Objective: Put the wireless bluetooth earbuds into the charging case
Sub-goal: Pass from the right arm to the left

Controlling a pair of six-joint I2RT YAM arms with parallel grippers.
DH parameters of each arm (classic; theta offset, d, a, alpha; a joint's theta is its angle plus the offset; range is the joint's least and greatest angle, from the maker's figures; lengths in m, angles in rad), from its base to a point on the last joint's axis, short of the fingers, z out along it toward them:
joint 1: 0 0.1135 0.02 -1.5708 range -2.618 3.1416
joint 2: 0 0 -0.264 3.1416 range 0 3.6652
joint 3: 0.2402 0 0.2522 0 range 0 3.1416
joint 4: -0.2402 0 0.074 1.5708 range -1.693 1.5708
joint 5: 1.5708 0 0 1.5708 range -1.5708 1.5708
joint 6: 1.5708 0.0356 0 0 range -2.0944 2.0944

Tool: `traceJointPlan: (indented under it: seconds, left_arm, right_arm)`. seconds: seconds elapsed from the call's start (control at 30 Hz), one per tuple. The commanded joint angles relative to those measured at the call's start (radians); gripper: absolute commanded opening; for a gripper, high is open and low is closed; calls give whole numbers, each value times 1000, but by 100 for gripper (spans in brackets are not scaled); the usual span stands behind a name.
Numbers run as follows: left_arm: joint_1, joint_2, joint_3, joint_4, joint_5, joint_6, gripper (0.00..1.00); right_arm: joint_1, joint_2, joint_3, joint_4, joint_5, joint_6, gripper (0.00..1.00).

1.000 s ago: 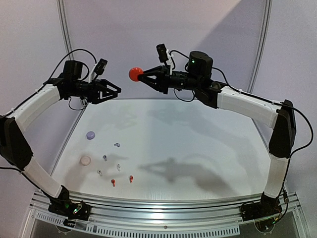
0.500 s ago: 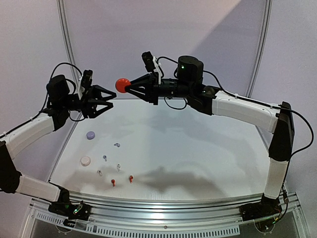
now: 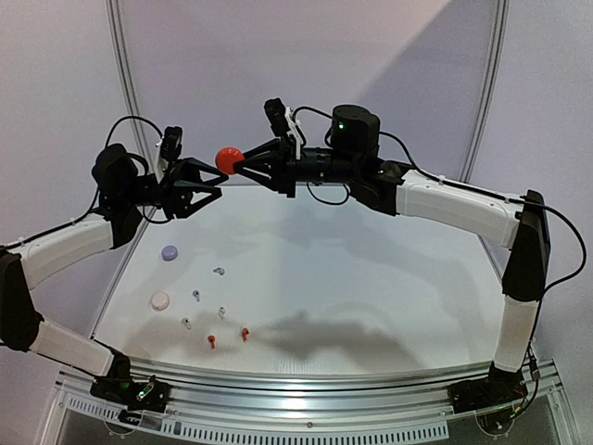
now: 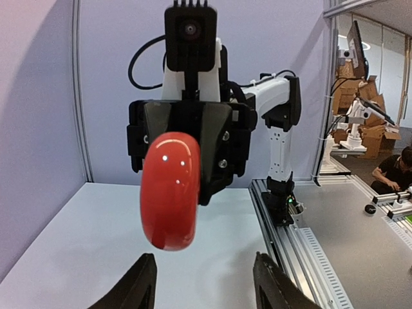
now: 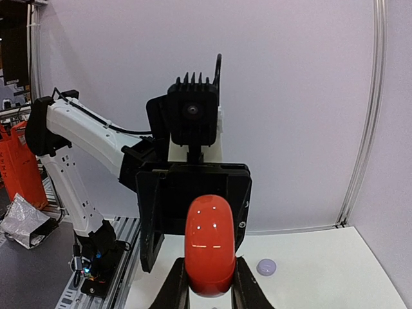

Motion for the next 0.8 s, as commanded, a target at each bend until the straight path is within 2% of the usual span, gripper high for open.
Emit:
traceJointPlan:
  seconds: [0.0,0.23,0.43,0.63,0.77]
  left_arm:
    - [-14,11,27,55,-15,-45,52]
    - [-15,10,37,67,-1,-64,35]
    - [-17,16,45,75,7,-72,38]
    - [-25,26,54,84,-3,-102,28]
    - [-27,31,58,82,-4,-113,27]
  right_arm:
    - [18,23,15,-31,-14,-33,0]
    - [19,23,23,-40,3,-44,0]
    - [18,34,44,-78,27,-84,0]
    - [19,36,47,-76,35,-91,0]
    - [18,36,49,-92,54,-103,0]
